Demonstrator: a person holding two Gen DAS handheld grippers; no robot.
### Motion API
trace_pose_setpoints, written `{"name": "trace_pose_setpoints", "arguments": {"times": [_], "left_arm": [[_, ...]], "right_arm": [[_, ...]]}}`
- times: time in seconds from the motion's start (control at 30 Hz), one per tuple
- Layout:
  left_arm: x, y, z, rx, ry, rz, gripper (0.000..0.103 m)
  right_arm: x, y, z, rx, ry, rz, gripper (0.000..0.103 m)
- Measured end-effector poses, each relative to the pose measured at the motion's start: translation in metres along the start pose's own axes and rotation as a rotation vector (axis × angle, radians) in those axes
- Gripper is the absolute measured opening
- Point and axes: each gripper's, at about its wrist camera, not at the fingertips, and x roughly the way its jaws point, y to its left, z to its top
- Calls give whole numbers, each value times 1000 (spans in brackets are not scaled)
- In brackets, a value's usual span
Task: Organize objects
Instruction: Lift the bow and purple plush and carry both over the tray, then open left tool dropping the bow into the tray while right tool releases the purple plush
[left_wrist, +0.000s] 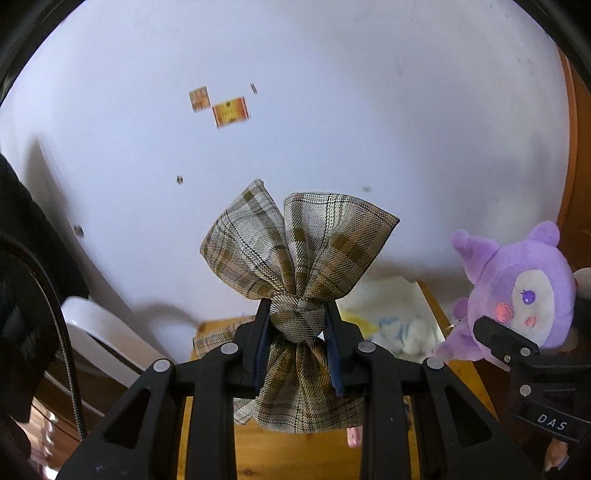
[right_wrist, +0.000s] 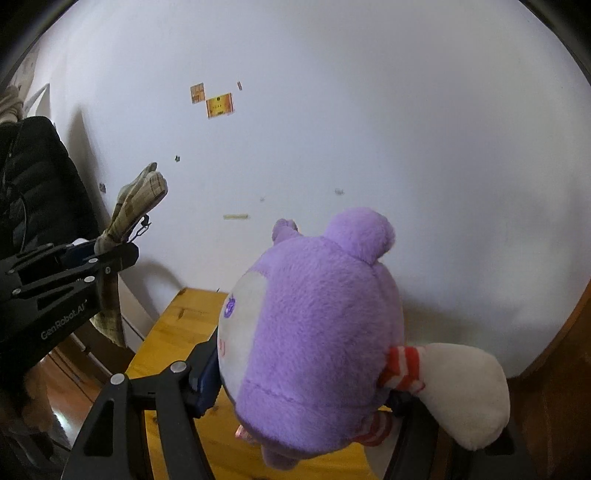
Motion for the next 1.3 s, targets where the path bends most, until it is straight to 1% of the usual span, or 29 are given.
{"name": "trace_pose_setpoints", "arguments": {"times": [0.1, 0.23, 0.4, 0.5, 0.6, 0.77, 0.9, 1.03, 1.07, 1.1, 1.13, 1.17, 1.2, 1.3], "left_arm": [[13, 5, 13, -8, 17, -1, 29], [34, 2, 30, -13, 46, -4, 29], [69, 1, 42, -44, 77, 6, 29], [97, 1, 46, -65, 123, 7, 29], [122, 0, 47, -78, 163, 13, 29], [150, -5, 50, -79, 192, 31, 29], [176, -10, 53, -74, 220, 57, 32], [197, -16, 53, -58, 249, 65, 34], [201, -17, 52, -53, 255, 67, 41], [204, -18, 51, -49, 258, 67, 51], [207, -18, 49, -48, 260, 69, 57], [208, -17, 48, -48, 262, 67, 70], [209, -17, 47, -48, 261, 62, 77], [210, -17, 46, -44, 261, 40, 80]], "right_arm": [[8, 4, 16, -29, -15, -25, 69], [24, 5, 34, -43, -12, -54, 70], [52, -2, 51, -32, 1, -89, 70], [72, -7, 59, -21, 21, -113, 70], [93, -14, 63, 10, 48, -110, 70], [125, -23, 69, 49, 95, -118, 70], [151, -26, 69, 53, 126, -134, 72], [173, -24, 65, 35, 176, -126, 75], [179, -22, 63, 18, 194, -132, 75], [183, -21, 61, 5, 206, -140, 75], [186, -19, 59, -11, 215, -149, 75], [187, -17, 55, -29, 218, -157, 75], [187, -15, 52, -48, 216, -158, 76], [181, -12, 43, -77, 204, -139, 80]]}}
